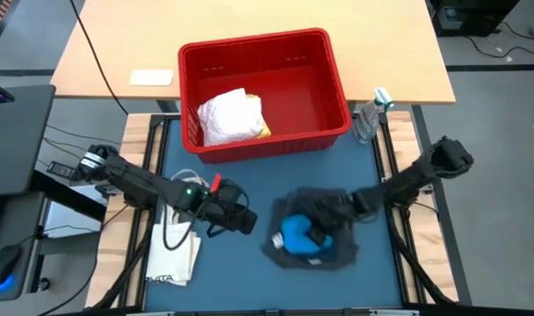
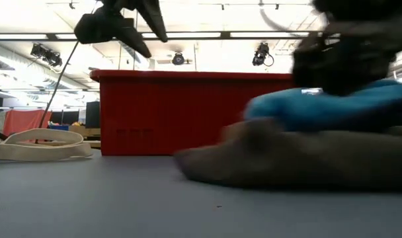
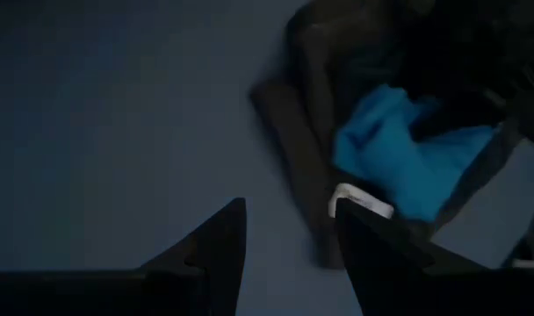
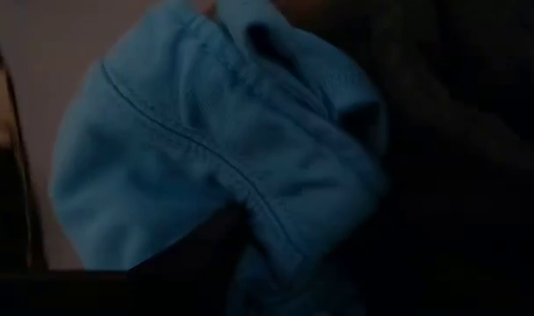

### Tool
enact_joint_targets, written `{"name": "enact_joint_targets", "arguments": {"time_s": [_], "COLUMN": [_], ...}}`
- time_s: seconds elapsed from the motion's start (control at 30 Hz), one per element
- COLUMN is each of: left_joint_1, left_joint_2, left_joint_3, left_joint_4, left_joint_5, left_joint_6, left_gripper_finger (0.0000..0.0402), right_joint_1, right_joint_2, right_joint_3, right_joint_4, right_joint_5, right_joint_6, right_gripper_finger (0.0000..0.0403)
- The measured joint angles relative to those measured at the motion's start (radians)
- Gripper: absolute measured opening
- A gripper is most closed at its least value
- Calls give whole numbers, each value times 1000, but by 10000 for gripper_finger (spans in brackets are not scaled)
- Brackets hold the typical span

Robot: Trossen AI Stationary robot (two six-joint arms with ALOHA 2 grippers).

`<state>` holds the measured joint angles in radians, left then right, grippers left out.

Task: Fold Laundry from Bin
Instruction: Put the stacked folded shorts into the laundry bin

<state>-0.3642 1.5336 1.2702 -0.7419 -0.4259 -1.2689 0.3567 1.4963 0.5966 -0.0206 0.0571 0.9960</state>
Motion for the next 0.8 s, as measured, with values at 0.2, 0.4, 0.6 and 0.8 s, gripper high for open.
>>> {"name": "enact_joint_targets", "arguments": {"time_s": [0.2,0.4,0.6,0.8], "left_joint_1": [59,174,286,314], "left_joint_2": [-33,-20,-22,-21], "left_joint_3": [-1,-153,-331,-442], "left_joint_4": [-106,221,556,741], "left_joint_5": [59,331,402,412], "left_joint_6": [12,147,107,86], "left_gripper_finger": [181,181,214,314], "right_joint_1": [-204,-252,-272,-272], "right_joint_2": [62,-42,-260,-458], "right_joint_3": [16,61,85,86], "right_joint_4": [163,137,-146,-405], "right_joint_5": [-139,-264,-256,-230], "right_joint_6": [-86,-90,-72,0], "right_gripper_finger": [200,201,224,266]}}
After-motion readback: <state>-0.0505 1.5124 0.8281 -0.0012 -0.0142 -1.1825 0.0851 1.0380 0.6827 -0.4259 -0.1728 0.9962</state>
